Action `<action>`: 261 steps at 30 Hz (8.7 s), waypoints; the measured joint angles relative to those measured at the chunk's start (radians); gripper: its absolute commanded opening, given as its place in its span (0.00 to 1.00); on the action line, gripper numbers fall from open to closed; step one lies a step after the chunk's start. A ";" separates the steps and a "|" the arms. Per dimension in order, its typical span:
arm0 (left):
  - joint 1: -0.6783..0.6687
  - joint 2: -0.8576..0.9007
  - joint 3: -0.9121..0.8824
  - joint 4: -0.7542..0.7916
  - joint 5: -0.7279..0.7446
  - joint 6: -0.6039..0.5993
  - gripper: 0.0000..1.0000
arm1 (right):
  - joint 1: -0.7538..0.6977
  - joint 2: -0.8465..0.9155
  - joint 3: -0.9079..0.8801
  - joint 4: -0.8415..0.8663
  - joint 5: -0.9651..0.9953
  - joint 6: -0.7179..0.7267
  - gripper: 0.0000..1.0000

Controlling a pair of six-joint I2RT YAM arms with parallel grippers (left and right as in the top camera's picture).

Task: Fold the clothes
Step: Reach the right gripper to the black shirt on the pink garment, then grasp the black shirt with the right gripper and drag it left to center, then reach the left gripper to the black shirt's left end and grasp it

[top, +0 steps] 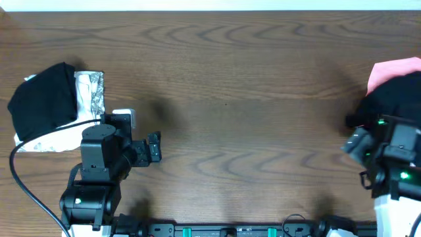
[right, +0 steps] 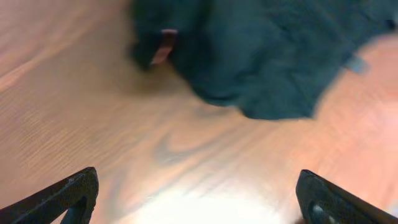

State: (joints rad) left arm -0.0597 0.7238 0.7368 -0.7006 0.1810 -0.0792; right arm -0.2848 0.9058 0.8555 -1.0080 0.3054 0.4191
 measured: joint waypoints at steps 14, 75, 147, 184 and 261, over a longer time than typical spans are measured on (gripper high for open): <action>0.000 0.000 0.000 0.000 0.000 0.000 0.98 | -0.423 0.305 0.000 0.135 -0.037 -0.007 0.99; 0.000 0.000 0.000 0.000 0.000 0.000 0.98 | -0.608 0.634 0.072 0.282 -0.388 -0.098 0.01; 0.000 0.079 0.000 0.073 0.146 -0.003 0.98 | 0.397 0.768 0.287 0.502 -0.369 -0.012 0.70; -0.599 0.829 0.006 0.787 0.272 -0.327 0.98 | -0.146 0.854 0.169 0.311 -0.231 -0.138 0.26; -0.454 0.952 0.191 0.514 0.159 -0.574 0.06 | -0.207 0.858 0.168 0.326 -0.273 -0.142 0.26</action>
State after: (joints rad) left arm -0.5133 1.6756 0.9279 -0.1864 0.3405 -0.6533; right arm -0.4915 1.7638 1.0237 -0.6819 0.0326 0.2771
